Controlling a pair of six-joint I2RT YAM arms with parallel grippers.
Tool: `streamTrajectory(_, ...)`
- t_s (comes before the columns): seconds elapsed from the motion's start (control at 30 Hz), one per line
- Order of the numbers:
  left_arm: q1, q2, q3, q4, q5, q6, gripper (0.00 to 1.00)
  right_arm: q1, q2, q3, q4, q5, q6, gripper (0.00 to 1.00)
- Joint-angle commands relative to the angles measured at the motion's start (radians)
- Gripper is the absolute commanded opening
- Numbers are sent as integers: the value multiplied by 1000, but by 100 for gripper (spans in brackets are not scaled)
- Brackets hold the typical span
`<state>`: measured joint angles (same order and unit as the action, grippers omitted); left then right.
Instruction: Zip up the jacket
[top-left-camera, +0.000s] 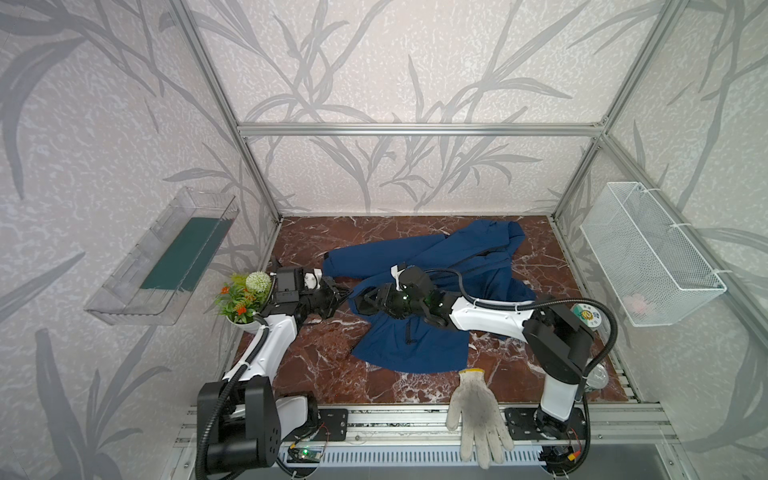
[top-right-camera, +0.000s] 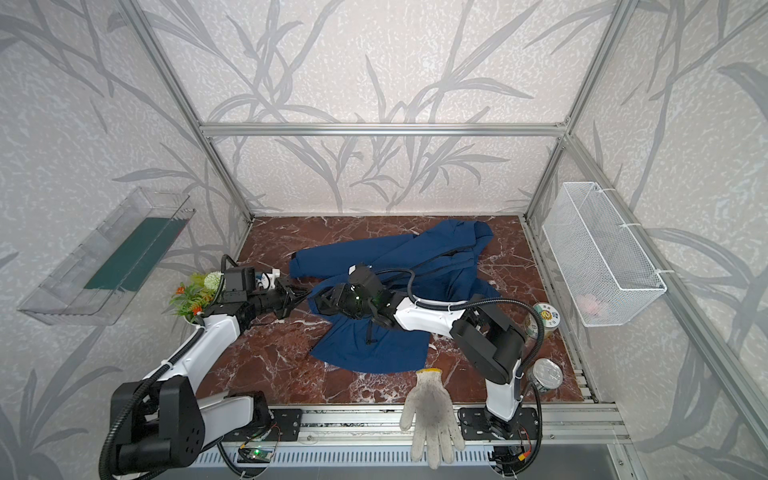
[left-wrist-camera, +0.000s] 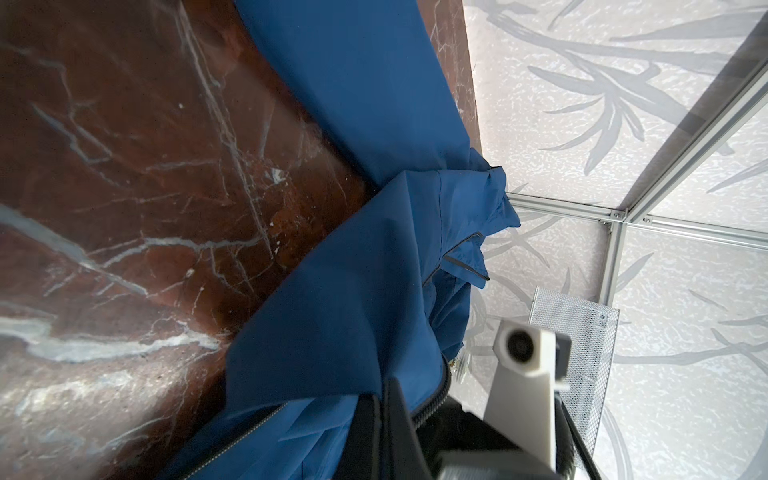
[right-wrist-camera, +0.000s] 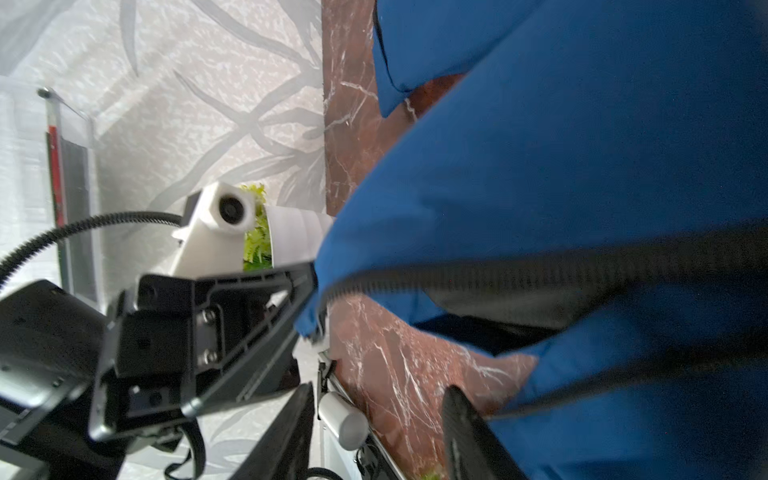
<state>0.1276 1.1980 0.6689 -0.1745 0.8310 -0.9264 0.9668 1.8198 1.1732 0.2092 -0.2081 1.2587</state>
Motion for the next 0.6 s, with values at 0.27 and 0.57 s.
streamTrajectory(0.27,102,99,76,-15,-28,83,0,262,11,214,-740,338,109,78)
streamTrajectory(0.57,115,165,90,64,-47,59,0,290,271,581,-1038,330,146,78)
